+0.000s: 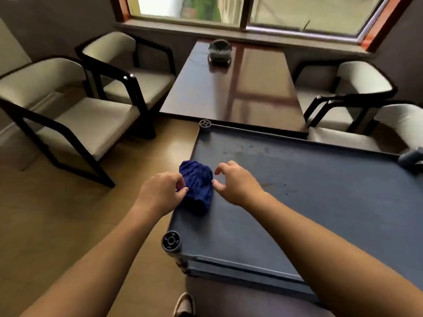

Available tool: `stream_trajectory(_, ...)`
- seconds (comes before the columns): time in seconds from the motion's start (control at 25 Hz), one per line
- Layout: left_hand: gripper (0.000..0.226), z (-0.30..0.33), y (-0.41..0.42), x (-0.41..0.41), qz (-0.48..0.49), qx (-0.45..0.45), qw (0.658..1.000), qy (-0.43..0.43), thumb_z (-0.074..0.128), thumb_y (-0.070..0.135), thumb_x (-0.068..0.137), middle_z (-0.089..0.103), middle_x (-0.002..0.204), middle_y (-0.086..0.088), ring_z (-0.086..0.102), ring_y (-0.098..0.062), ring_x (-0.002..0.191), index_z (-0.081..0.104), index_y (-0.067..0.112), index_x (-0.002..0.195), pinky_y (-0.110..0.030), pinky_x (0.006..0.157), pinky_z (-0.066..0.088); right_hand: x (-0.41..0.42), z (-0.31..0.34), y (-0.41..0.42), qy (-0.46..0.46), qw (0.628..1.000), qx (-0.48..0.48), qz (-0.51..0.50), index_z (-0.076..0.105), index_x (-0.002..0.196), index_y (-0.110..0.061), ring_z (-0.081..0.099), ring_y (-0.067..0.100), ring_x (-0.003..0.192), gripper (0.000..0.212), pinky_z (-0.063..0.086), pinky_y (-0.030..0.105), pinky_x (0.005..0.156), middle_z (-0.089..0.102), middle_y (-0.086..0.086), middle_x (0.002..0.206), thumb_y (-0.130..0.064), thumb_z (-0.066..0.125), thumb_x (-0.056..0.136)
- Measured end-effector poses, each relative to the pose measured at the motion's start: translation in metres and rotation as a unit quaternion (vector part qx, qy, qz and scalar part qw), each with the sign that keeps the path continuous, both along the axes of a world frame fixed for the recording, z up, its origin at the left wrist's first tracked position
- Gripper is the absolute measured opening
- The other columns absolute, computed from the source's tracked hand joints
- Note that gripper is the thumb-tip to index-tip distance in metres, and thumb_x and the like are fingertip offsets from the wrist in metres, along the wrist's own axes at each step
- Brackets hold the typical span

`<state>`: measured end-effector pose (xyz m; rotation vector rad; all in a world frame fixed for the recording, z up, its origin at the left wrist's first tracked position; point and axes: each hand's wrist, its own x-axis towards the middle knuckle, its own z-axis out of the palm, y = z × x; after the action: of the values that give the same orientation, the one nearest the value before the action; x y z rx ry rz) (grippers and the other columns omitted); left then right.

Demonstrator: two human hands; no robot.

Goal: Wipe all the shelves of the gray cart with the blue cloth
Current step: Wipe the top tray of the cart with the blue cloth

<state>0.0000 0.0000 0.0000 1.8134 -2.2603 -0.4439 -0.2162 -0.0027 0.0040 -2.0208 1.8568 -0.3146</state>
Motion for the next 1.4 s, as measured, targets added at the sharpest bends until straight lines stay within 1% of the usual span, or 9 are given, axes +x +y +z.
stream_trajectory(0.32,0.01,-0.039,-0.037,0.037,-0.023,0.041,0.998,0.028,0.072,0.033,0.096,0.074,0.097,0.006,0.07,-0.02,0.087,0.073,0.024,0.101,-0.041,0.076,0.06,0.099,-0.09,-0.026,-0.014,0.988,0.064,-0.138,0.019,0.152,-0.036,0.026,0.042,0.138,0.078,0.033,0.053,0.109,0.01,0.019,0.162,-0.065,0.046,0.085)
stream_trajectory(0.56,0.012,-0.038,-0.037,0.016,-0.01,0.013,0.998,0.061,0.07,0.025,0.098,0.074,0.097,0.002,0.069,-0.025,0.088,0.071,0.021,0.109,-0.042,0.076,0.059,0.076,-0.095,-0.024,0.041,0.997,-0.05,-0.042,0.053,0.129,-0.012,0.045,0.042,0.108,0.045,0.051,0.05,0.087,0.044,0.026,0.137,-0.018,0.06,0.085)
stream_trajectory(0.64,0.017,-0.039,-0.036,-0.007,-0.038,0.006,0.997,0.061,0.07,0.02,0.097,0.073,0.105,-0.004,0.067,-0.03,0.097,0.07,0.016,0.114,-0.044,0.081,0.056,0.044,-0.096,-0.018,0.061,0.993,-0.068,-0.072,0.056,0.125,-0.013,0.047,0.039,0.102,0.041,0.052,0.049,0.082,0.049,0.022,0.13,-0.018,0.058,0.084)
stream_trajectory(0.72,0.032,-0.047,-0.038,-0.029,-0.079,0.014,0.997,0.014,0.069,0.022,0.097,0.066,0.123,-0.011,0.06,-0.034,0.114,0.064,0.011,0.127,-0.048,0.092,0.052,0.014,-0.101,-0.011,0.063,0.991,-0.051,-0.106,0.048,0.14,-0.023,0.045,0.037,0.105,0.052,0.051,0.047,0.087,0.044,0.016,0.14,-0.03,0.056,0.088)
stream_trajectory(0.8,0.078,-0.061,-0.042,-0.048,-0.122,0.079,0.984,-0.103,0.073,0.046,0.091,0.045,0.153,-0.012,0.04,-0.034,0.142,0.041,0.01,0.152,-0.051,0.113,0.041,-0.001,-0.11,-0.006,0.062,0.994,-0.039,-0.083,0.04,0.148,-0.029,0.041,0.036,0.115,0.059,0.045,0.046,0.096,0.032,0.008,0.157,-0.043,0.051,0.091)
stream_trajectory(0.88,0.145,-0.078,-0.043,-0.057,-0.146,0.166,0.955,-0.2,0.072,0.085,0.065,0.005,0.174,-0.009,0.0,-0.029,0.161,-0.002,0.01,0.164,-0.056,0.128,0.008,-0.001,-0.117,-0.008,0.071,0.995,-0.035,-0.054,0.043,0.146,-0.027,0.039,0.036,0.123,0.062,0.041,0.046,0.098,0.029,0.003,0.161,-0.053,0.049,0.09)
stream_trajectory(0.96,0.173,-0.098,-0.033,-0.064,-0.129,0.173,0.954,-0.206,0.052,0.109,0.039,-0.022,0.172,-0.011,-0.025,-0.027,0.157,-0.029,0.01,0.156,-0.058,0.124,-0.015,0.003,-0.121,-0.011,0.081,0.994,-0.047,-0.061,0.051,0.139,-0.024,0.043,0.037,0.119,0.059,0.043,0.046,0.094,0.038,0.006,0.155,-0.054,0.052,0.088)
stream_trajectory(1.16,0.169,-0.127,-0.014,-0.068,-0.091,0.064,0.989,-0.098,0.036,0.116,0.038,-0.025,0.171,-0.014,-0.032,-0.029,0.155,-0.018,0.015,0.163,-0.051,0.129,-0.008,-0.008,-0.125,-0.017,0.08,0.987,-0.117,-0.073,0.068,0.108,-0.018,0.055,0.038,0.094,0.036,0.052,0.042,0.075,0.061,0.015,0.128,-0.036,0.069,0.077)
stream_trajectory(1.4,0.163,-0.128,-0.013,-0.066,-0.095,0.056,0.988,-0.105,0.035,0.118,0.035,-0.024,0.172,-0.01,-0.031,-0.036,0.155,-0.018,0.032,0.163,-0.056,0.128,-0.003,-0.051,-0.124,-0.012,0.092,0.986,-0.103,-0.096,0.068,0.109,-0.02,0.053,0.038,0.091,0.032,0.049,0.042,0.075,0.059,0.011,0.13,-0.032,0.065,0.08)
